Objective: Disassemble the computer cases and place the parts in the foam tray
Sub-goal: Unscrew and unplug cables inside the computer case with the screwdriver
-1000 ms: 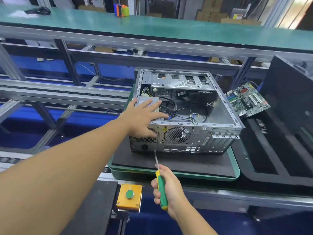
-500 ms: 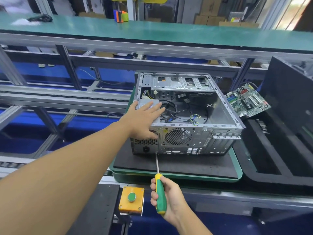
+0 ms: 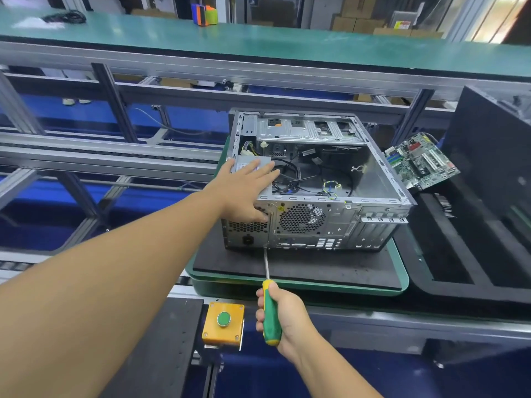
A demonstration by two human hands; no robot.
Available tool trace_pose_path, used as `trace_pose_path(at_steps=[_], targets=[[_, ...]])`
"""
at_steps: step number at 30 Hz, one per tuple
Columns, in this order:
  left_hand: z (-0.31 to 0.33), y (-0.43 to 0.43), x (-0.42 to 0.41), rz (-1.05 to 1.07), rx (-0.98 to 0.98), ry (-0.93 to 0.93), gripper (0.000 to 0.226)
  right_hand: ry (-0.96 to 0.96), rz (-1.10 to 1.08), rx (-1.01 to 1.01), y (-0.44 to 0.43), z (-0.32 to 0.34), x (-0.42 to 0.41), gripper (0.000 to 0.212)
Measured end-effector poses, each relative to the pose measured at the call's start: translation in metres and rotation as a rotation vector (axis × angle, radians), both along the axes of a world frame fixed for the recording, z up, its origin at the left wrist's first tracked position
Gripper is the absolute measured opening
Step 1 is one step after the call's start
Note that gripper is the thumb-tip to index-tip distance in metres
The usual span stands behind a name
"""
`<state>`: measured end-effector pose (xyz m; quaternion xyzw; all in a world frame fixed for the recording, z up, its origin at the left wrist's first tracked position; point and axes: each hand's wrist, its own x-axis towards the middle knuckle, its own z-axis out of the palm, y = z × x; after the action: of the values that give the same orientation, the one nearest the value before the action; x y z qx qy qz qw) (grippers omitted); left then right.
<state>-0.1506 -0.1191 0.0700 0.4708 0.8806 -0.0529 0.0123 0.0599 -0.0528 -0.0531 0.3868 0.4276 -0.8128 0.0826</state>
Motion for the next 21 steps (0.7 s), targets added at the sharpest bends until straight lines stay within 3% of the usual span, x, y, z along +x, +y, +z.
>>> trace_pose_path(at_steps=[9, 21], targets=[[0.009, 0.001, 0.009, 0.005, -0.046, -0.009, 0.105, 0.032, 0.078, -0.247, 0.010, -0.011, -0.012, 0.052], [0.005, 0.003, 0.006, 0.001, -0.028, -0.013, 0.104, -0.030, 0.163, -0.089, 0.010, -0.001, 0.004, 0.037]])
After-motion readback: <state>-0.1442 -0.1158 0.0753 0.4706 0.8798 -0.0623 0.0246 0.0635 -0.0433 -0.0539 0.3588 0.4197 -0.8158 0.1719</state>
